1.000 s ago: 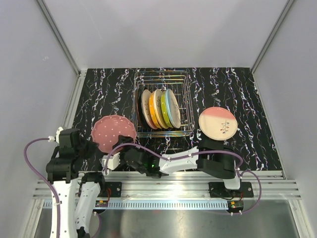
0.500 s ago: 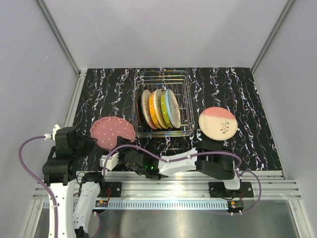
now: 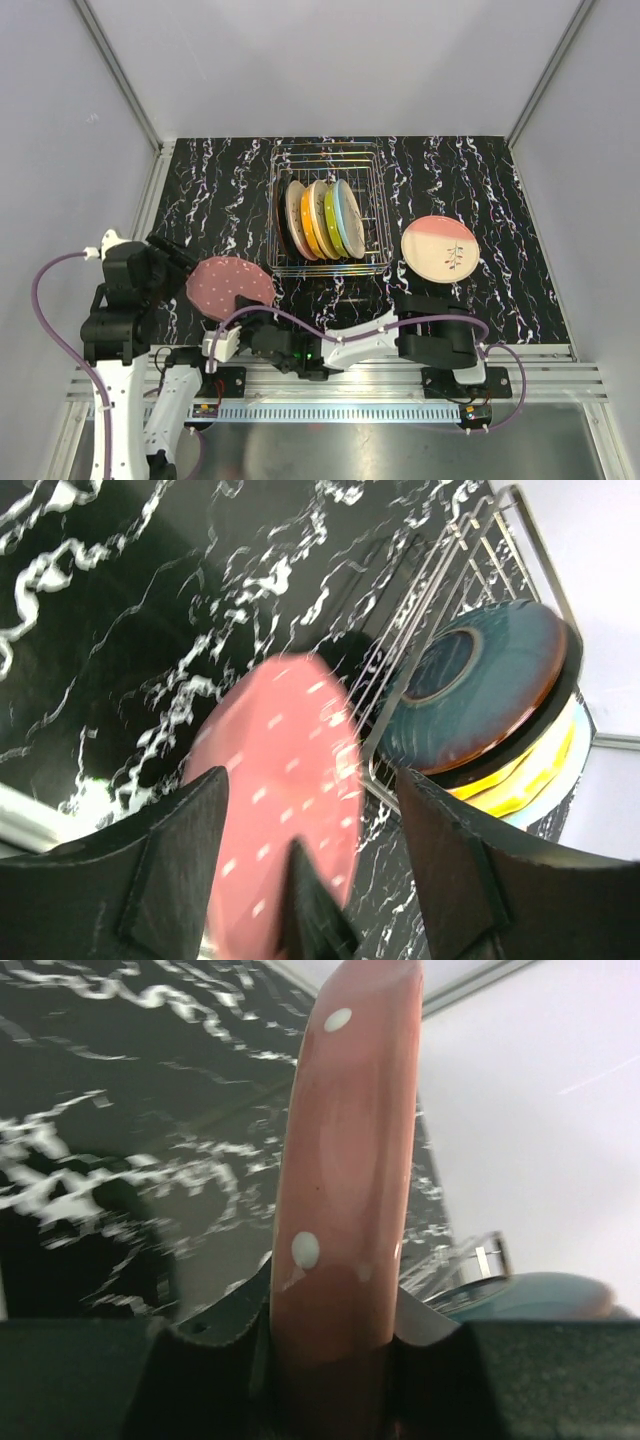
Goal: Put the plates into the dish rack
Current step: Pass the plate from the left arm to the right, then insert the plate into the dish rack
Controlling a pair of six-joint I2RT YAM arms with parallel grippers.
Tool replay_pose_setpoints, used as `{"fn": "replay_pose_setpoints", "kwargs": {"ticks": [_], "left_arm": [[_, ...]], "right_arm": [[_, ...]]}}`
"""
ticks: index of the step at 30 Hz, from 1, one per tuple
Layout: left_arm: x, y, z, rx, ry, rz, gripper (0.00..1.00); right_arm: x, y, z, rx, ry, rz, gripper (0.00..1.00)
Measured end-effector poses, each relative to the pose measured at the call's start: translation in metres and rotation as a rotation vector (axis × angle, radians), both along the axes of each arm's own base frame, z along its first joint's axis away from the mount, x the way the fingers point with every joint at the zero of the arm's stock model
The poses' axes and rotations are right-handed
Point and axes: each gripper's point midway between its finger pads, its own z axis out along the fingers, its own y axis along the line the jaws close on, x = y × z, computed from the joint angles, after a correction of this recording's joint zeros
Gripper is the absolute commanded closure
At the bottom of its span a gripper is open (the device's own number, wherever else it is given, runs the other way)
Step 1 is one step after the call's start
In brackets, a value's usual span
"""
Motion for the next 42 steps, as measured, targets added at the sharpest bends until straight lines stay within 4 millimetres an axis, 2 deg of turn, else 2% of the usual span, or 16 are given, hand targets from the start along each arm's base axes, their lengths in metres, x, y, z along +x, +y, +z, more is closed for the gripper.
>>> {"fn": "replay_pose_setpoints", "kwargs": {"ticks": [4, 6, 8, 10, 12, 14, 16, 19, 22, 24, 25, 28, 32, 38, 40, 42], "left_arm": [[0.014, 0.006, 0.025, 0.062, -0.047, -0.017, 0.24], [0.021, 0.011, 0.046, 0.103, -0.096, -0.013, 0.23], [0.026, 0.014, 0.062, 0.131, -0.145, -0.012, 0.2], [0.029, 0.016, 0.077, 0.156, -0.193, -0.01, 0.16], [0.031, 0.017, 0.089, 0.176, -0.231, -0.014, 0.09], [0.035, 0.018, 0.1, 0.196, -0.27, -0.023, 0.02], [0.04, 0.016, 0.107, 0.21, -0.299, -0.041, 0.01], [0.049, 0.012, 0.111, 0.231, -0.33, -0.086, 0.01], [0.06, 0.007, 0.1, 0.25, -0.334, -0.132, 0.02], [0.066, 0.005, 0.085, 0.258, -0.309, -0.155, 0.18], [0.068, 0.004, 0.075, 0.264, -0.293, -0.168, 0.22], [0.072, 0.002, 0.052, 0.278, -0.253, -0.204, 0.11], [0.076, -0.004, 0.032, 0.306, -0.229, -0.254, 0.01], [0.073, -0.018, 0.021, 0.439, -0.235, -0.327, 0.01], [0.07, -0.018, 0.014, 0.492, -0.236, -0.33, 0.01], [0.068, -0.016, 0.009, 0.524, -0.227, -0.327, 0.01]], "right_arm": [[-0.022, -0.014, -0.012, 0.001, 0.096, 0.035, 1.0], [-0.034, -0.027, -0.008, 0.015, 0.162, 0.046, 1.0], [-0.045, -0.042, 0.004, 0.057, 0.247, 0.062, 1.0], [-0.055, -0.062, 0.028, 0.126, 0.345, 0.073, 1.0], [-0.059, -0.081, 0.06, 0.224, 0.424, 0.072, 1.0], [-0.059, -0.1, 0.092, 0.327, 0.484, 0.062, 1.0], [-0.056, -0.121, 0.122, 0.426, 0.525, 0.039, 1.0], [-0.046, -0.154, 0.156, 0.549, 0.548, -0.02, 1.0], [-0.031, -0.191, 0.178, 0.652, 0.533, -0.106, 1.0], [-0.02, -0.212, 0.186, 0.709, 0.519, -0.17, 1.0], [-0.012, -0.224, 0.189, 0.737, 0.508, -0.214, 1.0], [0.015, -0.253, 0.187, 0.798, 0.477, -0.376, 1.0], [0.052, -0.284, 0.164, 0.813, 0.464, -0.576, 1.0], [0.096, -0.331, 0.131, 0.844, 0.491, -0.796, 1.0], [0.103, -0.337, 0.124, 0.842, 0.497, -0.833, 1.0], [0.109, -0.335, 0.116, 0.829, 0.519, -0.849, 1.0]]}}
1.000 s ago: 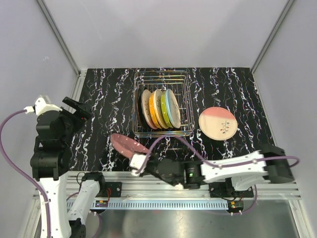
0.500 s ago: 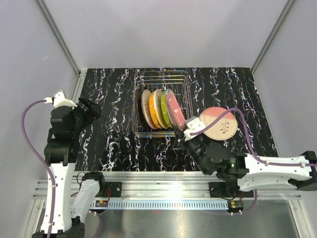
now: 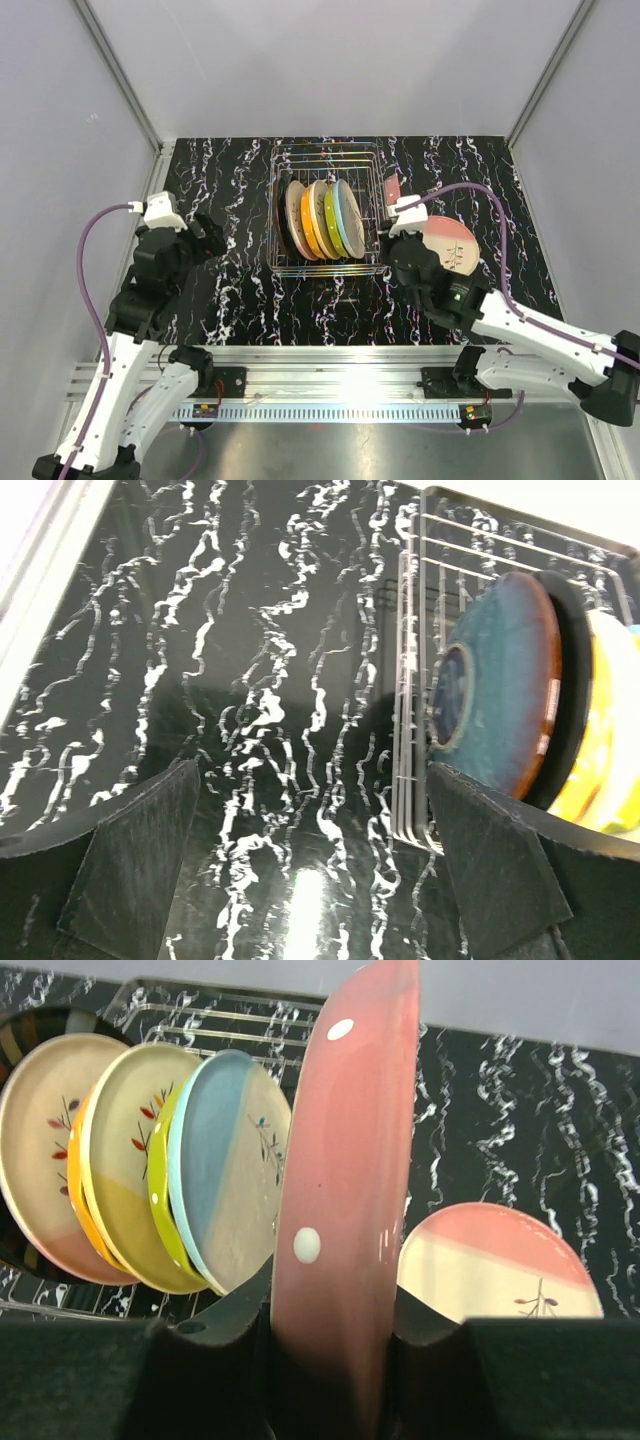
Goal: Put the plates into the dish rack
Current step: Insert the plate into the dish rack
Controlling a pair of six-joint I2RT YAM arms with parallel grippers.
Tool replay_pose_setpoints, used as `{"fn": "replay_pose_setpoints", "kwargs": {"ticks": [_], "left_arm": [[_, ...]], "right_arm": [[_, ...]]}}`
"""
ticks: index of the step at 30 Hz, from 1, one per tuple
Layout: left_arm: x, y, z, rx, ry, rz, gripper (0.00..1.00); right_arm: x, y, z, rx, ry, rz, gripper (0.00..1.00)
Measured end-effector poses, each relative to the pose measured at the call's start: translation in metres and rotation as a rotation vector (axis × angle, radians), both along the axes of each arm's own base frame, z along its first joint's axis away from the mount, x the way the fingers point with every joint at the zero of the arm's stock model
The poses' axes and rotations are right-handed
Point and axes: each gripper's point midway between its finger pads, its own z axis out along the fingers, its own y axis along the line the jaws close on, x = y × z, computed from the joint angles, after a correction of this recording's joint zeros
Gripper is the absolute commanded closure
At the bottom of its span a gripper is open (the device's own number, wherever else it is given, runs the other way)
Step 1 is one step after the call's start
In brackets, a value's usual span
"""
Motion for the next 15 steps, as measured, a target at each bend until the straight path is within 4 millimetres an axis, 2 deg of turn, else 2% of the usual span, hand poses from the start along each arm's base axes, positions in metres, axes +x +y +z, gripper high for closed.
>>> {"fn": "replay_pose_setpoints", "kwargs": {"ticks": [8, 15], "left_arm": [[0.009, 0.006, -0.013, 0.054, 0.049, 0.031, 0.01], [0.003, 0.003, -0.009, 0.066, 0.021, 0.018, 0.01]], "right_arm": [[0.033, 0.014, -0.043, 0.021, 0.142, 0.029, 1.0], [0.053, 0.036, -0.057, 0.041, 0.213, 0.103, 1.0]]}}
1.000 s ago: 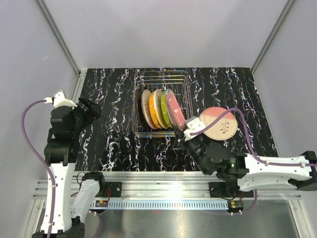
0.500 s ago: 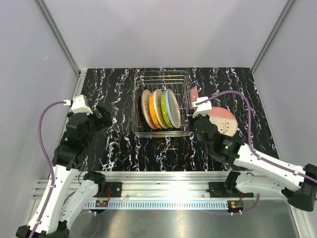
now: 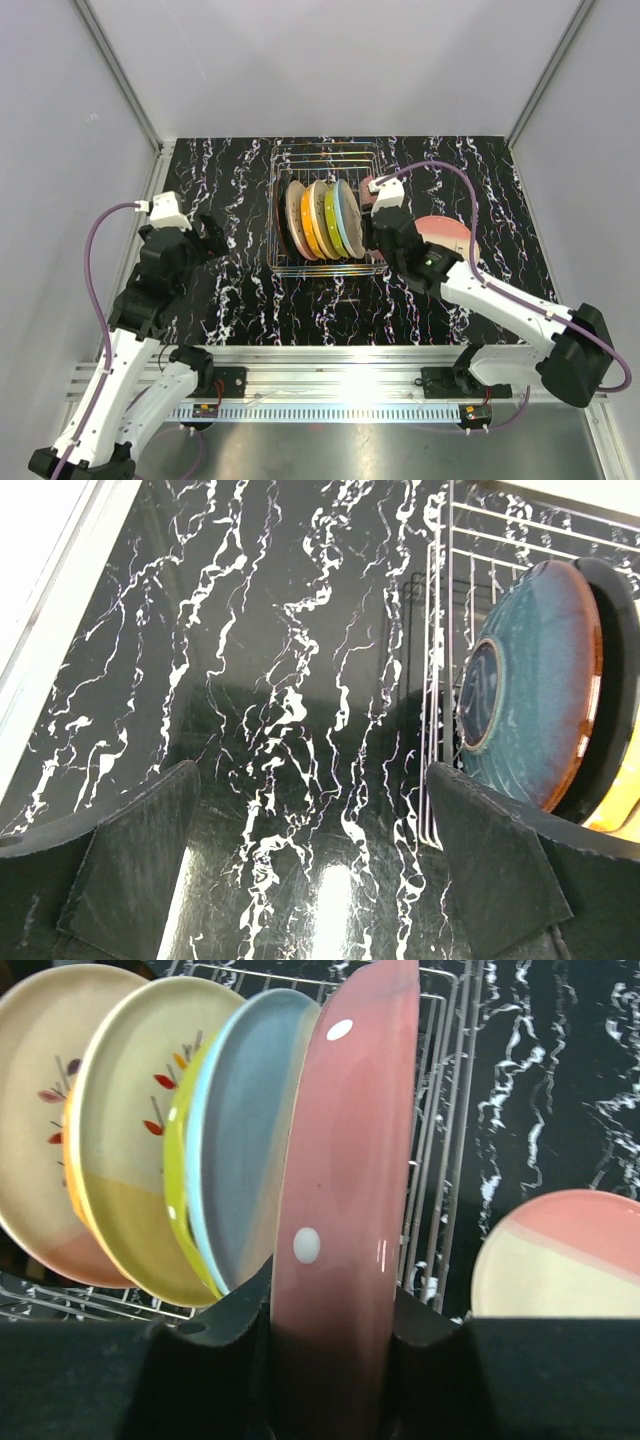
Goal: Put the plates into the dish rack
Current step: Insert the plate into the dish rack
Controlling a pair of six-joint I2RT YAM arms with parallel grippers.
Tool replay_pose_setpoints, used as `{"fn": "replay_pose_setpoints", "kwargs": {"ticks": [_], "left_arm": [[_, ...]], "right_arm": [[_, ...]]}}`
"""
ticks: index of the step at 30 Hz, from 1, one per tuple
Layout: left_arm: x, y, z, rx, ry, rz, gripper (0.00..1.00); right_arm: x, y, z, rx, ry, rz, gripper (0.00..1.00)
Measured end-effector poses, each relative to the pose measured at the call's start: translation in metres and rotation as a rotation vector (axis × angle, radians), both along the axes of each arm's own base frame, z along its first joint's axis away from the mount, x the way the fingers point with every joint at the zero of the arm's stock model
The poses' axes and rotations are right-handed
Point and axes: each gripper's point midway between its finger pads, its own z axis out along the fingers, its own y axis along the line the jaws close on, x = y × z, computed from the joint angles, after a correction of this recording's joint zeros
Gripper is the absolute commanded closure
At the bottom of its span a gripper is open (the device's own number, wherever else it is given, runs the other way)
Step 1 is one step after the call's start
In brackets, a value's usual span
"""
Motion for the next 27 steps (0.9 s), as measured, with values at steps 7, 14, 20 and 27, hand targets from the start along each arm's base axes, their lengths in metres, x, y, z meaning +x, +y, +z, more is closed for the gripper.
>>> {"fn": "replay_pose_setpoints", "kwargs": {"ticks": [7, 14, 20, 27], "left_arm": [[-0.002, 0.0, 0.003, 0.004, -0.013, 0.003, 0.01], [-0.002, -0.001, 0.003, 0.006, -0.013, -0.001, 0.01], [-0.002, -0.002, -0.001, 0.01, -0.005, -0.004, 0.01], [-0.002, -0.001, -0.002, 0.015, -0.002, -0.004, 0.01]], "right_arm": [[0.013, 0.022, 0.004, 0.025, 0.003, 0.046, 1.0], [0.026, 0.023, -0.01, -0.014, 0.017, 0.023, 1.0], [0.034, 0.019, -0.027, -0.052, 0.045, 0.006, 1.0], [0.042, 0.016, -0.043, -0.068, 0.069, -0.01, 0.98]]}}
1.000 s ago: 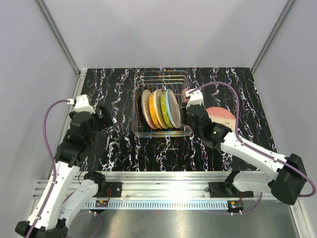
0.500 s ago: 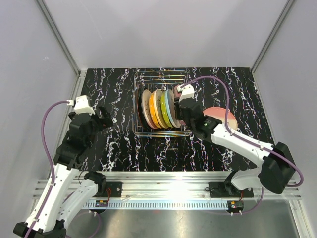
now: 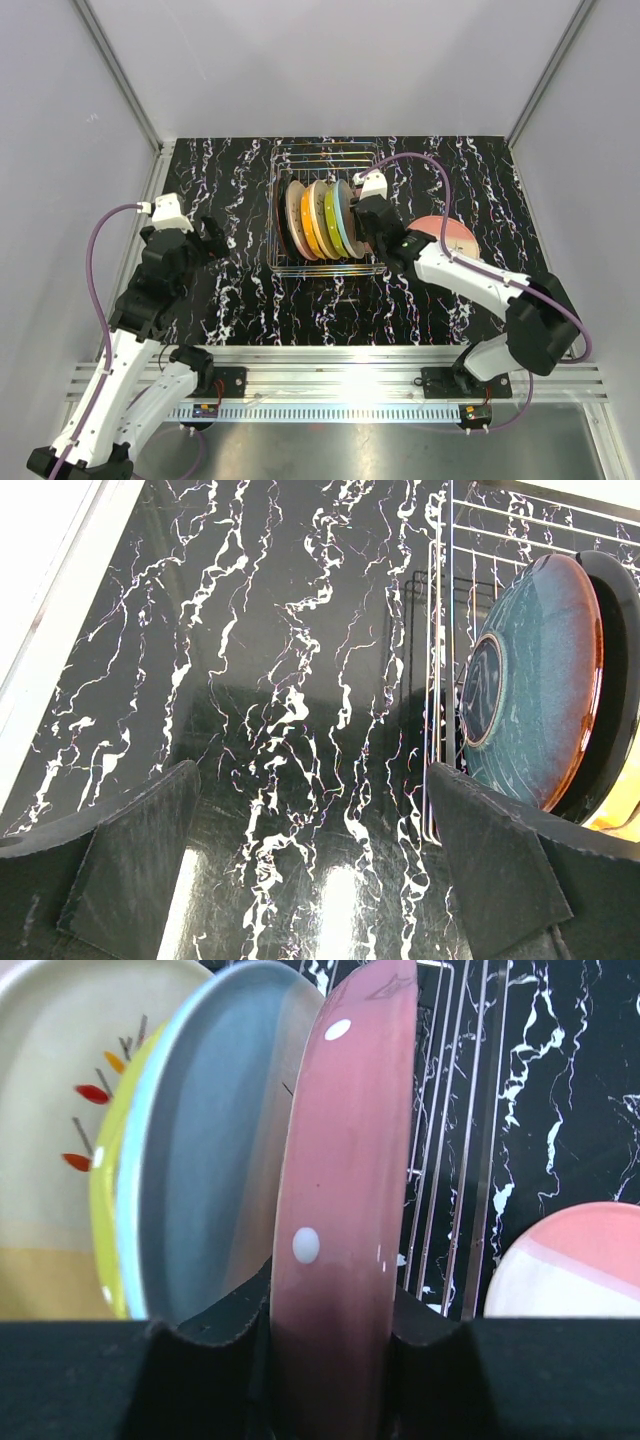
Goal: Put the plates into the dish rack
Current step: Insert the plate into the dish rack
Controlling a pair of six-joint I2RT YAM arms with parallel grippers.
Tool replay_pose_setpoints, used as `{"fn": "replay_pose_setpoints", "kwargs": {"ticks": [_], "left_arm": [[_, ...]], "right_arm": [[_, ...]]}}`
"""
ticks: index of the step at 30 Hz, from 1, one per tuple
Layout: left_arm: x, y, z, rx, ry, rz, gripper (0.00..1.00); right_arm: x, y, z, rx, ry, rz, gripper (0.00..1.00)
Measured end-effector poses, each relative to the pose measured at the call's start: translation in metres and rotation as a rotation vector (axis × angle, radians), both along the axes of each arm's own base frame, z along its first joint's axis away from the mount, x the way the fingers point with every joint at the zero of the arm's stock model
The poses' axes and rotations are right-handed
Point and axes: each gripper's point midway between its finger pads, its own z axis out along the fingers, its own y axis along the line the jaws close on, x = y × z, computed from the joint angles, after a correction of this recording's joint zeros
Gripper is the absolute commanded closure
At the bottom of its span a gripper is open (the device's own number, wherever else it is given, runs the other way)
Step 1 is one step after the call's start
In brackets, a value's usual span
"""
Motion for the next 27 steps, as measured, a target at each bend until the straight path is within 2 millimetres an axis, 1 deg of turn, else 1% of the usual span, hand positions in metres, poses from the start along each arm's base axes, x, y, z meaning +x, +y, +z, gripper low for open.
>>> {"fn": "replay_pose_setpoints", "kwargs": {"ticks": [2, 4, 5, 6, 8, 9, 11, 12, 15, 16, 20, 23, 27], "left_arm": [[0.0, 0.0, 0.0, 0.001, 0.0, 0.0, 0.03], [0.0, 0.001, 0.001, 0.003, -0.002, 0.001, 0.08], [0.0, 0.001, 0.001, 0.005, -0.003, 0.0, 0.09], [-0.001, 0.001, 0.001, 0.007, -0.006, -0.002, 0.1], [-0.001, 0.0, 0.001, 0.009, -0.006, -0.004, 0.09], [-0.002, 0.001, 0.001, 0.008, -0.008, -0.005, 0.06], [-0.002, 0.001, 0.002, 0.01, -0.011, -0.004, 0.02], [-0.002, 0.001, 0.002, 0.011, -0.011, -0.002, 0.01], [-0.002, 0.002, 0.002, 0.013, -0.011, 0.004, 0.01], [-0.002, 0.003, 0.002, 0.013, -0.012, 0.005, 0.01], [-0.002, 0.003, 0.002, 0.015, -0.012, 0.008, 0.01], [-0.002, 0.003, 0.002, 0.015, -0.012, 0.009, 0.01], [-0.002, 0.004, 0.002, 0.016, -0.013, 0.012, 0.01]], "right_arm": [[0.003, -0.002, -0.007, -0.008, 0.014, -0.005, 0.93], [0.005, -0.003, -0.012, -0.015, 0.027, -0.008, 0.91], [0.006, -0.003, -0.014, -0.017, 0.031, -0.01, 0.89], [0.006, -0.003, -0.016, -0.018, 0.034, -0.009, 0.85], [0.007, -0.004, -0.016, -0.017, 0.036, -0.01, 0.79], [0.007, -0.004, -0.016, -0.016, 0.036, -0.01, 0.75], [0.007, -0.004, -0.016, -0.017, 0.036, -0.009, 0.72], [0.007, -0.004, -0.016, -0.016, 0.036, -0.009, 0.71], [0.007, -0.004, -0.016, -0.019, 0.036, -0.008, 0.62], [0.007, -0.004, -0.016, -0.02, 0.034, -0.01, 0.56], [0.013, -0.002, 0.002, 0.015, -0.013, -0.011, 0.48], [0.015, 0.0, 0.013, 0.039, -0.04, -0.01, 0.47], [0.016, 0.001, 0.019, 0.05, -0.053, -0.01, 0.47]]}}
